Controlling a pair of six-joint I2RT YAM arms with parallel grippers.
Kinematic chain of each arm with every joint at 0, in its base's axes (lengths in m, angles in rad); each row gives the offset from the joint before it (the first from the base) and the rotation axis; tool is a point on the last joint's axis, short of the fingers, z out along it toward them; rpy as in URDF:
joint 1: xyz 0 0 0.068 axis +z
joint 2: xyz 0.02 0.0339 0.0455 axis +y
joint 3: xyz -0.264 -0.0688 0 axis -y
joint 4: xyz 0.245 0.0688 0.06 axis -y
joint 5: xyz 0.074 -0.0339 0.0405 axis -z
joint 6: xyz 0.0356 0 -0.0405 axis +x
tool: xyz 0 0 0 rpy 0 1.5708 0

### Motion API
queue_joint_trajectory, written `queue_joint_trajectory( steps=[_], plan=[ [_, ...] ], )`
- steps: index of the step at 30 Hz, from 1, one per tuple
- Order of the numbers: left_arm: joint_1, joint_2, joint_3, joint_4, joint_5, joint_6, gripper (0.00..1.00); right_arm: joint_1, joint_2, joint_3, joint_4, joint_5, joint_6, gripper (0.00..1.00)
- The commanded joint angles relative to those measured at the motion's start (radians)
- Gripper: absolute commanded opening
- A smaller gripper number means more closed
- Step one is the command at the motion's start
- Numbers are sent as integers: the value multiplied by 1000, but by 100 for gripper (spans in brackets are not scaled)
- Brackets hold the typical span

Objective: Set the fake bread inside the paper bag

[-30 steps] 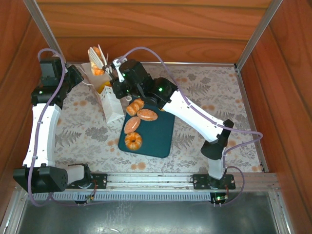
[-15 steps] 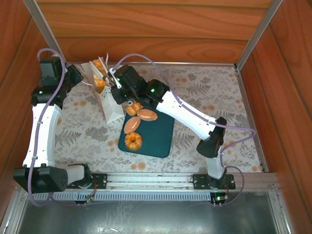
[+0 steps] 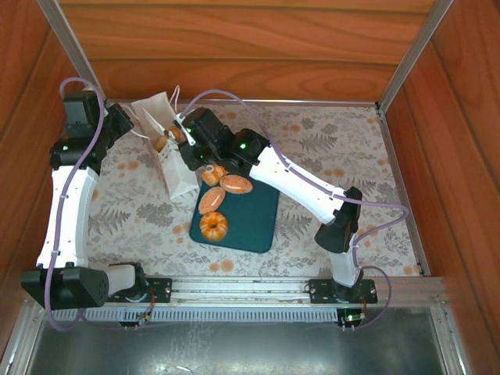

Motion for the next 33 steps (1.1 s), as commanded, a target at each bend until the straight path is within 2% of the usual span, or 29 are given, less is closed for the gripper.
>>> queue_joint_trajectory(
  steps=[1, 9, 15, 24, 33],
  plan=[
    [-8, -7, 17, 14, 4, -6, 0, -3, -37, 57, 1, -11, 3, 44],
    [-8, -6, 16, 13, 6, -8, 0, -4, -102, 99, -11, -71, 35, 43],
    [-8, -9, 13, 13, 6, -9, 0, -3, -221, 37, -2, -71, 68, 42],
    [-8, -15, 0, 14, 4, -5, 0, -3, -524, -352, 3, -55, 198, 41],
    [-8, -11, 0, 16, 6, 3, 0, 5, -712, -780, -36, -114, 386, 40]
  ],
)
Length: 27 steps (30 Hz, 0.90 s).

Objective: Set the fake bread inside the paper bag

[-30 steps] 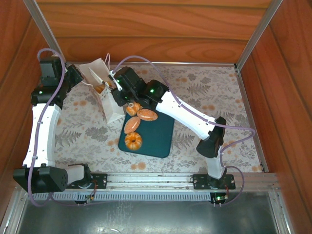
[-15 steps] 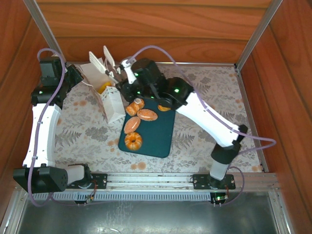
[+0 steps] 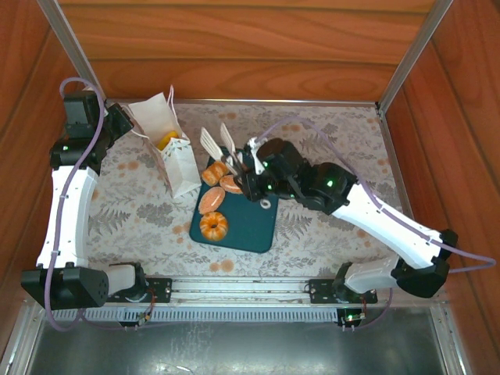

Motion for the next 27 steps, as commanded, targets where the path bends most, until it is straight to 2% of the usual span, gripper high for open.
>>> queue_joint_trajectory(
  steps=[1, 8, 15, 27],
  plan=[
    [-9, -10, 0, 16, 5, 6, 0, 10, -49, -111, 3, -44, 113, 39],
    [-8, -10, -4, 17, 6, 6, 0, 80, -28, -238, -1, -105, 164, 39],
    [-8, -9, -4, 17, 8, 5, 0, 154, 59, -214, -45, -105, 129, 48],
    [-8, -12, -6, 18, 9, 5, 0, 185, 141, -191, -71, -116, 91, 60]
  ],
)
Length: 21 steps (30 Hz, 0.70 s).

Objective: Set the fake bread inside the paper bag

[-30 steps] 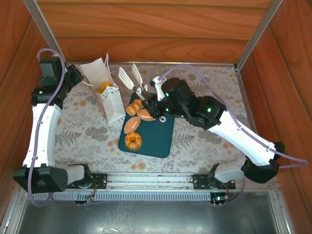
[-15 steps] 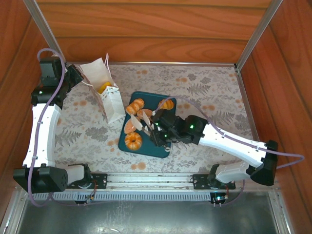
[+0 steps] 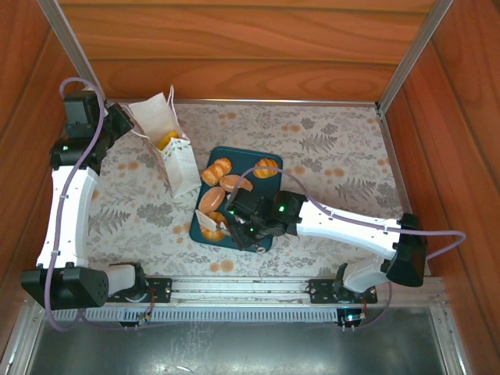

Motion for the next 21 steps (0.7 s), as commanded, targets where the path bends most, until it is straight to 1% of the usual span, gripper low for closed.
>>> queue_joint_trajectory(
  steps=[1, 3, 14, 21],
  plan=[
    [-8, -12, -4, 18, 8, 4, 0, 10, 11, 36, -3, -8, -17, 61],
    [-7, -10, -2, 17, 9, 5, 0, 11, 21, 34, -2, -12, -18, 62],
    [-7, -8, 1, 18, 6, 11, 0, 12, 95, 42, 16, -50, -36, 61],
    [-6, -8, 3, 18, 6, 11, 0, 12, 148, 58, -15, -51, -57, 61]
  ],
)
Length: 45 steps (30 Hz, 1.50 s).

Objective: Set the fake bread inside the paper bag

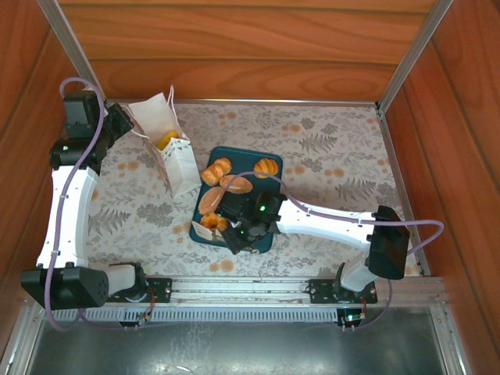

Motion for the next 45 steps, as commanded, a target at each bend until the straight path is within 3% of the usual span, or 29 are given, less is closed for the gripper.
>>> queue_joint_trajectory(
  steps=[1, 7, 21, 33, 45],
  plan=[
    [-7, -7, 3, 17, 5, 11, 0, 10, 14, 33, -22, -10, -25, 61],
    [-7, -3, 4, 18, 9, 6, 0, 10, 29, 34, -47, -5, -30, 56],
    [-9, -2, 8, 19, 13, -1, 0, 10, -47, 14, -61, 0, -14, 30],
    [-7, 0, 10, 21, 15, -3, 0, 11, -215, -14, -48, 100, -5, 27],
    [-8, 1, 14, 21, 15, -2, 0, 11, -280, 29, 72, 315, -120, 24]
  ],
)
